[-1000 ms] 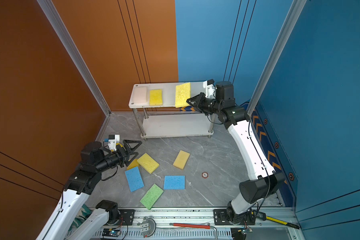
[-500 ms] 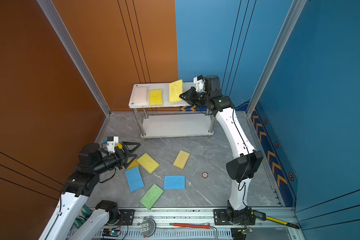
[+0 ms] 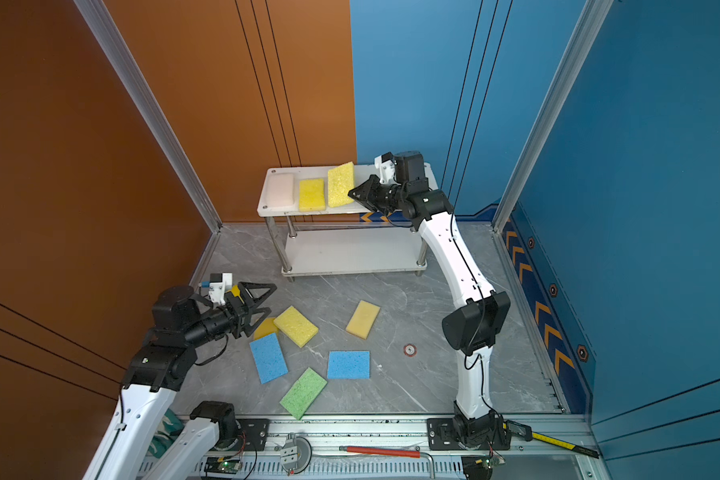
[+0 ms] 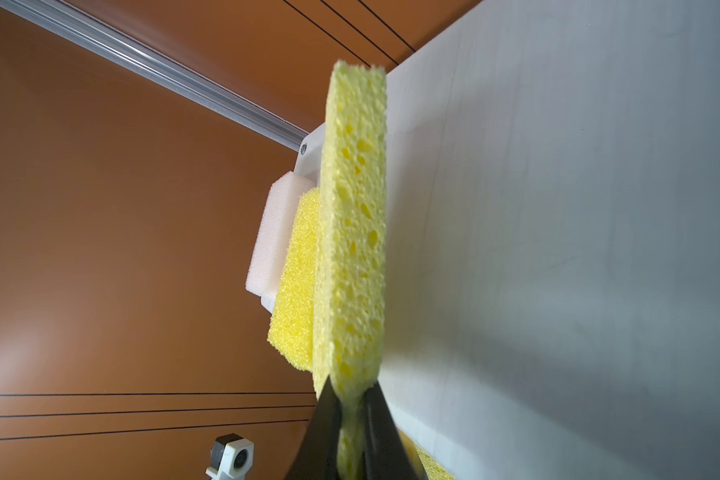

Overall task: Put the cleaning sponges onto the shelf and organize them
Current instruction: 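Carry the yellow cellulose sponge onto the top shelf with the right gripper while left withdraws, then lower the cellulose sponge beside the yellow foam sponge and open the right gripper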

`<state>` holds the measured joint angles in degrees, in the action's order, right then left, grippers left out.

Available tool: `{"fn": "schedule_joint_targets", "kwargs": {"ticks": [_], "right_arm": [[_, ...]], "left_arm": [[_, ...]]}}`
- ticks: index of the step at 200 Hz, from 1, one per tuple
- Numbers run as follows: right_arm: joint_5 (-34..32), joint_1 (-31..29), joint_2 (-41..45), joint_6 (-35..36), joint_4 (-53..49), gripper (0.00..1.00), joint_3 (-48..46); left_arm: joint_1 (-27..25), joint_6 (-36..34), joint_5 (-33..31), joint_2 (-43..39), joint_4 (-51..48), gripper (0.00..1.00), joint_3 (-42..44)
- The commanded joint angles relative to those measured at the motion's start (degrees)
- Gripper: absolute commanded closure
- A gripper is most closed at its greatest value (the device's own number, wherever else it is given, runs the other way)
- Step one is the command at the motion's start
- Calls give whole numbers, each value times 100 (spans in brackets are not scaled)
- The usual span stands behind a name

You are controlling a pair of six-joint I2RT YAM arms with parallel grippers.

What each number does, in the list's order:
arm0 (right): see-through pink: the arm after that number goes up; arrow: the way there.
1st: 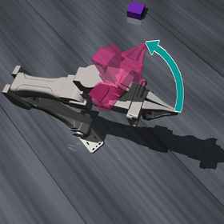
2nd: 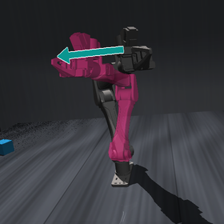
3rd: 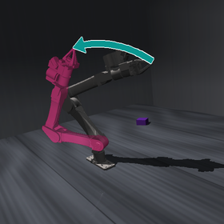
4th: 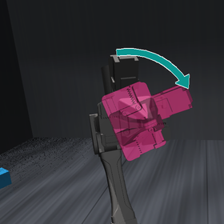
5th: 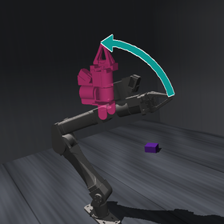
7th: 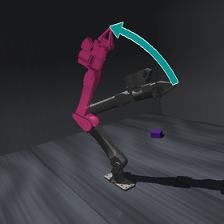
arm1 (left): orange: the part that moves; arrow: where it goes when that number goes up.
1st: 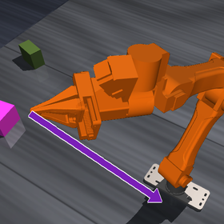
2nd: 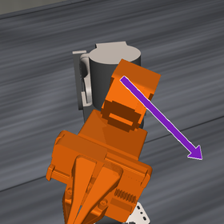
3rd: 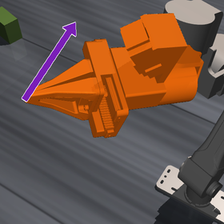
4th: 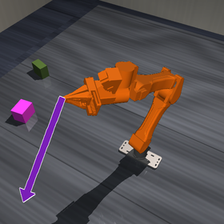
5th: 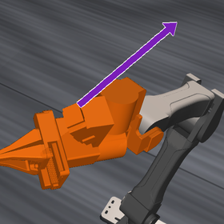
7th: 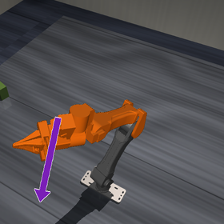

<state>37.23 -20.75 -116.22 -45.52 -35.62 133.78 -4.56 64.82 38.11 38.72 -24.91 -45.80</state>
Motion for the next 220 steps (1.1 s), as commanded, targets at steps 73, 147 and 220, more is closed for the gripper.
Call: {"fn": "schedule_joint_targets", "kwargs": {"ticks": [73,147,220], "right_arm": [[-110,-34,11,-107,-78,66,107],[-416,-135,125,255,-398,44,3],[-1425,-445,3,1443,-1488,35,452]], "left_arm": [[394,-193,450,36,-76,2,44],[550,-176,546,44,-76,2,21],[710,-95,619,-55,-76,2,53]]}}
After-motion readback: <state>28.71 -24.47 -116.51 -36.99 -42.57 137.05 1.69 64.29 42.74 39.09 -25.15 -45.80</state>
